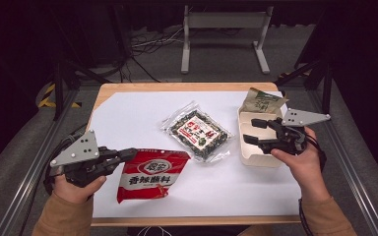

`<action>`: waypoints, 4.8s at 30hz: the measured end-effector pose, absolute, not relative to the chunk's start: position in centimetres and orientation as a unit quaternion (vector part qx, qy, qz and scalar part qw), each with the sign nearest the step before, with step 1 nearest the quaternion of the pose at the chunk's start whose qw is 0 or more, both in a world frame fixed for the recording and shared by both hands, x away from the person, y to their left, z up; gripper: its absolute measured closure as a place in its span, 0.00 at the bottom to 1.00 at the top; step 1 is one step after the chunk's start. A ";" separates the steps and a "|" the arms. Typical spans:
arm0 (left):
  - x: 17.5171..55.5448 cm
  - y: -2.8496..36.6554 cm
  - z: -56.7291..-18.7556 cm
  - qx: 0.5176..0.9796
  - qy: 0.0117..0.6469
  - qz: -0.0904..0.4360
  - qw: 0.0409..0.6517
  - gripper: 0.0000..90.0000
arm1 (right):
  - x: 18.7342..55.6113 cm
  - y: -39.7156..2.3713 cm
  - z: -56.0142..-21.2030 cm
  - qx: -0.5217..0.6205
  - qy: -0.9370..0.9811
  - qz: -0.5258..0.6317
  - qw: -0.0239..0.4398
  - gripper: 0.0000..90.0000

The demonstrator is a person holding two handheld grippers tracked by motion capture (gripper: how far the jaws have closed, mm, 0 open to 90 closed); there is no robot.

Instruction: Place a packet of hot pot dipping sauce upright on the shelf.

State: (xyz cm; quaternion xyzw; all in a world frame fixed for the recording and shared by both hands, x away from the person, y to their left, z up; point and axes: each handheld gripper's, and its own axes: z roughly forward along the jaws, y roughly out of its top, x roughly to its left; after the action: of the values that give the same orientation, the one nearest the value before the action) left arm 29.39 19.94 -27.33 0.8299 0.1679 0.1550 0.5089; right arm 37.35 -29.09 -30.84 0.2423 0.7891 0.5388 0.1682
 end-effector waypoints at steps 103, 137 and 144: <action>33.1 11.6 -26.1 0.789 0.158 0.166 0.570 0.39 | 37.3 -27.1 -24.2 0.098 0.872 0.461 0.134 0.99; 35.1 12.9 -27.2 0.782 0.222 0.180 0.553 0.28 | 42.6 -31.9 -21.5 0.162 0.845 0.471 0.196 0.99; 35.6 13.4 -27.6 0.783 0.234 0.181 0.547 0.28 | 43.2 -32.8 -21.5 0.170 0.840 0.471 0.208 0.99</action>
State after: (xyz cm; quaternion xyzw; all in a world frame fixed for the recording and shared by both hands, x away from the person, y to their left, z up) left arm 35.65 13.39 -27.62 0.7831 0.2338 0.1806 0.5472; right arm 43.20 -32.80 -21.53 0.1695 0.8403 0.4713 0.2075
